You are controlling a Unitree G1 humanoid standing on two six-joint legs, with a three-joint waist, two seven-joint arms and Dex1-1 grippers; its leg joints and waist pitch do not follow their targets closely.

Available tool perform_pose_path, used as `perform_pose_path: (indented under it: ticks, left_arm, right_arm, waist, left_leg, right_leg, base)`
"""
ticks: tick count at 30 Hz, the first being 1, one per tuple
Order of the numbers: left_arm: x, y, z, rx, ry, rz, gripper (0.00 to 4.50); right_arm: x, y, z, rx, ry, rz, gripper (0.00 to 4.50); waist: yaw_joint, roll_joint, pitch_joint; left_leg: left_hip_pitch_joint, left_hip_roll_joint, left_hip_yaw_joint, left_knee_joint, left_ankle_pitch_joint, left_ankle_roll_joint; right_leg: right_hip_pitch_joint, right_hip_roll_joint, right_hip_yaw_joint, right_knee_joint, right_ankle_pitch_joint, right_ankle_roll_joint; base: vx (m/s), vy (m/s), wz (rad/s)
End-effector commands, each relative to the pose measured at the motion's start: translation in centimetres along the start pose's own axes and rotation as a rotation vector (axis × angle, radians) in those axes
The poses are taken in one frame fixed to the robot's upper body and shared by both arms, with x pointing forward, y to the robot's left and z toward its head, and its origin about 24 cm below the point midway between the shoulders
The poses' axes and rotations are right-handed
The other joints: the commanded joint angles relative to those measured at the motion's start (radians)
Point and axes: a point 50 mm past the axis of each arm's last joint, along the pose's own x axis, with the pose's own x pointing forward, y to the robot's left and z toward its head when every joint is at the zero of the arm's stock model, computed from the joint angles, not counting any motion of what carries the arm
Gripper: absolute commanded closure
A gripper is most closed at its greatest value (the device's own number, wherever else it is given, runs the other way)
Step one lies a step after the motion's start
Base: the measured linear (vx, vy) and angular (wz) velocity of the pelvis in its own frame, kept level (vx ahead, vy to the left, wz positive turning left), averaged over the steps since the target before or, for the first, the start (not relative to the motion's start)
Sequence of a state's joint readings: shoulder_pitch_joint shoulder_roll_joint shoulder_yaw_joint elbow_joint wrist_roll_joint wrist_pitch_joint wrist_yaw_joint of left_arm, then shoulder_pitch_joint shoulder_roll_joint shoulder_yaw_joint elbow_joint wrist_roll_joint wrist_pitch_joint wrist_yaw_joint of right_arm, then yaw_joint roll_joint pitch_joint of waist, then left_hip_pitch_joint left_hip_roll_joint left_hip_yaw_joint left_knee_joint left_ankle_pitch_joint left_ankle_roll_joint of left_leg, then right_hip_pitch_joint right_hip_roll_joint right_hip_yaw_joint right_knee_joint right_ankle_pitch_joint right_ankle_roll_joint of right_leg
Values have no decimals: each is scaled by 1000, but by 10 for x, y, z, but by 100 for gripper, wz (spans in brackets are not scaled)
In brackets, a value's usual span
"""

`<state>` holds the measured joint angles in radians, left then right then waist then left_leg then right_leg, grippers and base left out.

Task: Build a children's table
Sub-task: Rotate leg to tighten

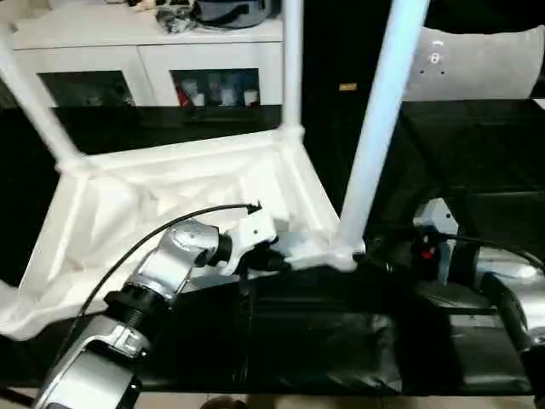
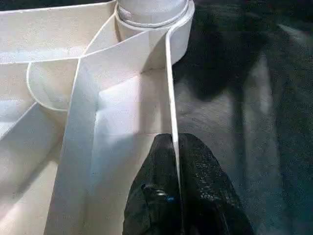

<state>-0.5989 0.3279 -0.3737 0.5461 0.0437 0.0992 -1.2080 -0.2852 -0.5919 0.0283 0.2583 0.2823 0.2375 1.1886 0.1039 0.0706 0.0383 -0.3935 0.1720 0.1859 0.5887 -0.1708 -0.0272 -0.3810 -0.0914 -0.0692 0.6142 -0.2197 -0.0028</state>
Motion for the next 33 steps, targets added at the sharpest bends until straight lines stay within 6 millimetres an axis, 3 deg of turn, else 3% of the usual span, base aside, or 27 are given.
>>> perform_pose_path:
  ticks: [1, 4, 10, 25, 30, 32, 33]
  left_arm:
    - [1, -3, 4, 70, 40, -97, 450]
    - [-3, -8, 1, 113, 59, -191, 450]
    - [-7, -15, 1, 145, 57, -312, 450]
    - [-6, -18, 1, 137, 36, -372, 450]
    - [-4, -15, 2, 43, -18, -272, 450]
    - [0, -11, 3, -18, -31, -185, 450]
    - [1, -10, 4, -35, -38, -161, 450]
  right_arm:
    - [0, -1, 5, -34, 1, 57, 50]
    - [0, 1, 6, -50, 15, 150, 50]
    - [8, 9, 7, -27, 0, 291, 103]
    - [20, 21, 3, 49, -61, 409, 224]
    - [26, 27, 3, 95, -105, 338, 245]
    - [39, 21, 1, 113, -80, 153, 248]
    - [43, 18, 0, 120, -75, 99, 249]
  waist:
    - [0, -25, -59]
    - [6, -24, -58]
    - [13, -26, -60]
    - [14, -23, -62]
    - [13, -18, -59]
    - [2, -15, -51]
    - [1, -8, -50]
  left_leg:
    - [20, 63, -22, -57, -163, 112]
    - [20, 63, -21, -57, -171, 110]
    - [22, 67, -21, -58, -170, 113]
    - [22, 65, -22, -56, -158, 112]
    - [23, 66, -23, -61, -183, 93]
    - [25, 64, -24, -70, -247, 47]
    - [27, 62, -26, -71, -265, 34]
  right_leg:
    - [38, -67, 41, -71, -84, -249]
    - [37, -69, 42, -74, -115, -245]
    - [36, -69, 42, -68, -95, -259]
    - [37, -69, 42, -66, -77, -268]
    - [36, -68, 42, -69, -106, -264]
    - [33, -68, 43, -78, -212, -241]
    - [32, -71, 43, -82, -248, -235]
  base:
    - [0, 0, 0]
    - [0, 0, 0]
    - [0, 0, 0]
    - [0, 0, 0]
    - [0, 0, 0]
    - [0, 0, 0]
    - [0, 0, 0]
